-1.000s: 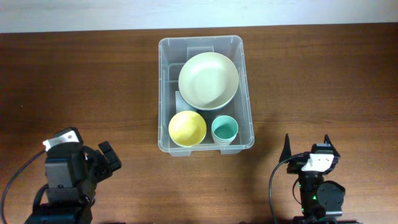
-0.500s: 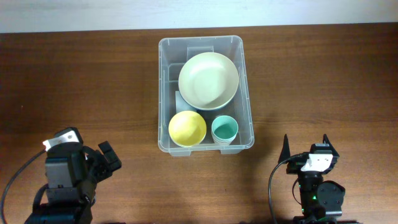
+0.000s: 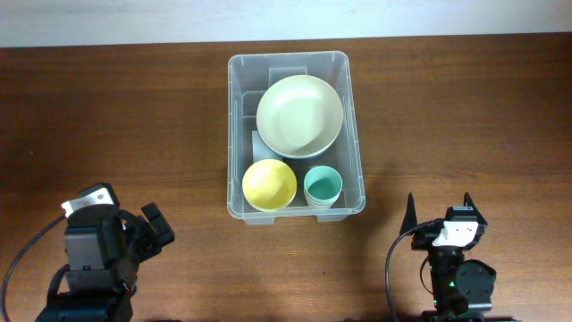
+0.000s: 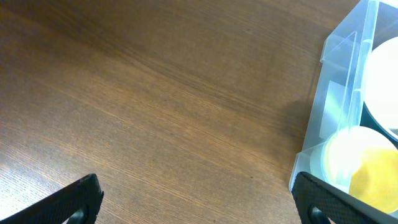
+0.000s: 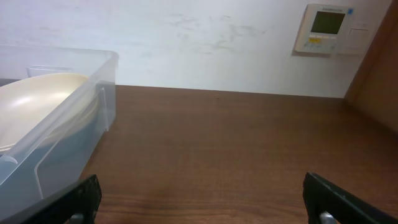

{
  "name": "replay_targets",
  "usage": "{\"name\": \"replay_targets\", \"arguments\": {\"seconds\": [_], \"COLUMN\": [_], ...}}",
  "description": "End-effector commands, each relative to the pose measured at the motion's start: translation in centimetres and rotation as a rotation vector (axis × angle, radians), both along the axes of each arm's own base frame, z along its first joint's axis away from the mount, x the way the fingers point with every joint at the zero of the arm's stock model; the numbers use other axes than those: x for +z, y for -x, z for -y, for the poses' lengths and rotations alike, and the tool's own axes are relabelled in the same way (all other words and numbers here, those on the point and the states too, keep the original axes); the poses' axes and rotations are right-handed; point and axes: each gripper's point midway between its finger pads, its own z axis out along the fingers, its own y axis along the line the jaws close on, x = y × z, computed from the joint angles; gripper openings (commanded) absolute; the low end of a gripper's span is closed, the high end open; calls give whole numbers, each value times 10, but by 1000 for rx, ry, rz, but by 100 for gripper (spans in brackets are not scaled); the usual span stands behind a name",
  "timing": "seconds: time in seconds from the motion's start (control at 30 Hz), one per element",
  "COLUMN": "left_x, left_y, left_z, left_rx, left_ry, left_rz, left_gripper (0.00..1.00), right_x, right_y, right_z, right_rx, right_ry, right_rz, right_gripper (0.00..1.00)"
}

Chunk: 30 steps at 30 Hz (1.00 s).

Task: Pack container

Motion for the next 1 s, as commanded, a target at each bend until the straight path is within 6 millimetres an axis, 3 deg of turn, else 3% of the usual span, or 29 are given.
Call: {"name": "replay_targets", "arguments": {"seconds": [0.0, 0.5, 0.77, 0.97], "left_x": [-1, -6, -11, -12], "left_y": [1, 12, -28, -40], "left_z": [0, -3, 8, 23], "left_rx": [10, 6, -161, -276], "left_ry": [4, -28, -163, -279], "left_rz": [3, 1, 436, 740], "left_gripper": [100, 100, 100, 100], "right_x": [-3, -3, -3, -3], "right_y": [0, 0, 0, 0], "right_z": [-4, -4, -4, -4], "right_rx": [19, 19, 19, 19], "right_ry": [2, 2, 2, 2], "right_rz": [-5, -5, -5, -5], "right_gripper": [99, 99, 99, 99]}}
